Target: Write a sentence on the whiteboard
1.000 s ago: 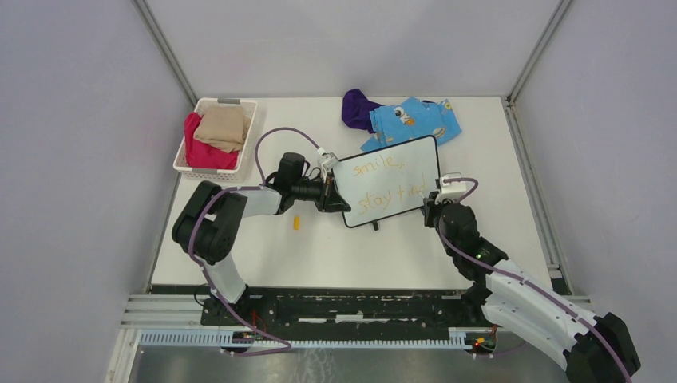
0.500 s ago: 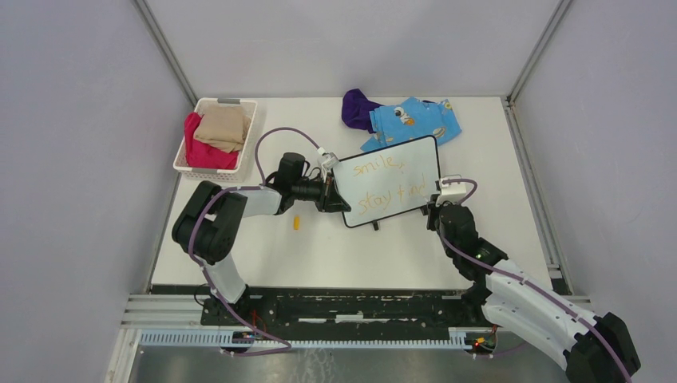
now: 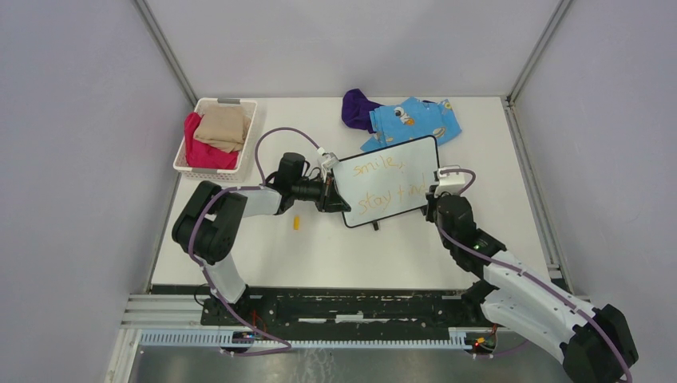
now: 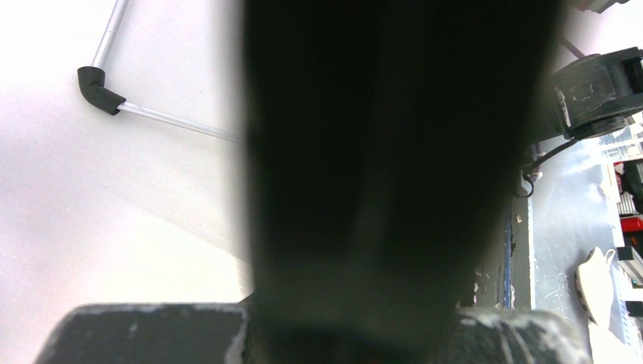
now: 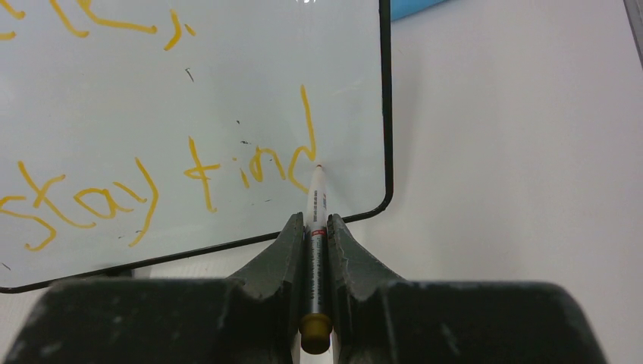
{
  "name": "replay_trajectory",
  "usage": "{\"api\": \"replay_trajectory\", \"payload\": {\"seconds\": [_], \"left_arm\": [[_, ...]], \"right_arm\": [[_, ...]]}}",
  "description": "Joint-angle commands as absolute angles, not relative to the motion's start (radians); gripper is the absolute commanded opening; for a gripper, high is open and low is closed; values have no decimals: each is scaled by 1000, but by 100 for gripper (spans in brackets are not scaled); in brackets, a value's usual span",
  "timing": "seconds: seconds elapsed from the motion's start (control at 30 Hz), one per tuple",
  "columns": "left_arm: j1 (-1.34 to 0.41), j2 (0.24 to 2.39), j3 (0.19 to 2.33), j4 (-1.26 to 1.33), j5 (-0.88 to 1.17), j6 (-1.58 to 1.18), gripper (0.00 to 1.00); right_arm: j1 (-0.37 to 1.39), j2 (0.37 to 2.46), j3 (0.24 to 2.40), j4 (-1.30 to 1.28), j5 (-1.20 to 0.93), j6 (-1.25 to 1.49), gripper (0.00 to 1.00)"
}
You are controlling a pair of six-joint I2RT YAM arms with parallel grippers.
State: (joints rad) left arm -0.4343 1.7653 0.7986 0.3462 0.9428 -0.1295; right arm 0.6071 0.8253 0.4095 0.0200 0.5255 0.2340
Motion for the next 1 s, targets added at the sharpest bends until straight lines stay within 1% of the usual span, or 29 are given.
{"api": "replay_trajectory", "payload": {"seconds": [0.0,0.37,0.67,0.83,0.97], "left_arm": [[-451,1818,785,219,829,-60,2],[-451,1819,785,218,829,-60,2],[-451,1817,791,202,822,-51,2],[-453,1818,792,199,819,-51,2],[-455,1819,793,196,819,-51,2]], "right_arm": [[601,834,467,63,546,228,0],[601,791,475,34,514,231,0],[601,674,454,-71,364,247,0],[600,665,441,6,280,237,0],[600,667,421,94,262,261,0]]}}
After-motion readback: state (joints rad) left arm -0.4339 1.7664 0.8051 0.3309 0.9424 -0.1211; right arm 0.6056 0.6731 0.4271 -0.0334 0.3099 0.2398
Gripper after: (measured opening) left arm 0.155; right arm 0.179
